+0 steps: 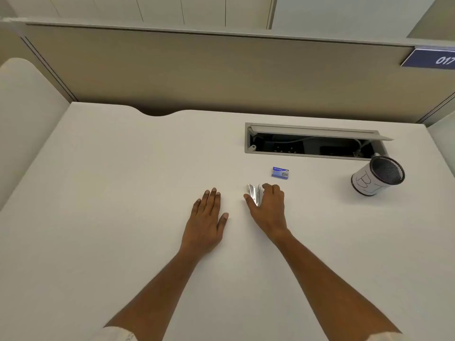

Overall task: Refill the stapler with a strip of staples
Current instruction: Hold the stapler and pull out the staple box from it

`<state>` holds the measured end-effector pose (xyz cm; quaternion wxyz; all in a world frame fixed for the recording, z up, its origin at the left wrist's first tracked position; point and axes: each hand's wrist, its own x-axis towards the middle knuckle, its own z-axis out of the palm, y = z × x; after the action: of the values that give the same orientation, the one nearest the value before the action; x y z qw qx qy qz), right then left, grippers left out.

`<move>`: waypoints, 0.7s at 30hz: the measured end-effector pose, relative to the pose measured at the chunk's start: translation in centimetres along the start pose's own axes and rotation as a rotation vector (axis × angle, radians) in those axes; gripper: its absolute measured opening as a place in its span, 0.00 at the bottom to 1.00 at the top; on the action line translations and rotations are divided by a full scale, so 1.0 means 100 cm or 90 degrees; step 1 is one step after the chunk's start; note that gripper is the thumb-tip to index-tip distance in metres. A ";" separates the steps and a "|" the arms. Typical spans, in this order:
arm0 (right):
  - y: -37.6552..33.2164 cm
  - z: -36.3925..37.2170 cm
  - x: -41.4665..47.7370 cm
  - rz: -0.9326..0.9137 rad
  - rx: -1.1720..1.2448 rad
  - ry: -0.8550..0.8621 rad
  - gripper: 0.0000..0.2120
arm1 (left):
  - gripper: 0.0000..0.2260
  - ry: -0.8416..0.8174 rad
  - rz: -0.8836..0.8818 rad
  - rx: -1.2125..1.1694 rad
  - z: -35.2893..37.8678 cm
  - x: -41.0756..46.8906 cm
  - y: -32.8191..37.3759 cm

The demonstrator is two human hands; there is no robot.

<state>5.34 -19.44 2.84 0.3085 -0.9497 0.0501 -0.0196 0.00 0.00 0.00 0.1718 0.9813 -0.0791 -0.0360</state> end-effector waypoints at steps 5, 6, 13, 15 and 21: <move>-0.012 0.005 0.010 0.071 0.006 -0.005 0.25 | 0.30 0.000 -0.016 0.040 0.006 0.001 0.000; -0.012 0.006 0.011 0.076 0.003 -0.002 0.24 | 0.30 -0.001 -0.015 0.042 0.006 0.001 0.001; -0.012 0.010 0.012 0.092 0.018 0.008 0.18 | 0.31 0.002 -0.016 0.034 0.008 0.002 -0.002; -0.014 0.010 0.009 0.089 0.017 0.013 0.17 | 0.31 -0.003 -0.017 0.034 0.009 0.002 -0.003; -0.016 0.009 0.002 0.077 0.011 -0.010 0.13 | 0.31 -0.003 -0.020 0.033 0.008 0.001 -0.002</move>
<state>5.69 -17.64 3.05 0.3180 -0.9423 0.1048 0.0062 0.07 -0.10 -0.78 0.1453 0.9865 -0.0653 -0.0385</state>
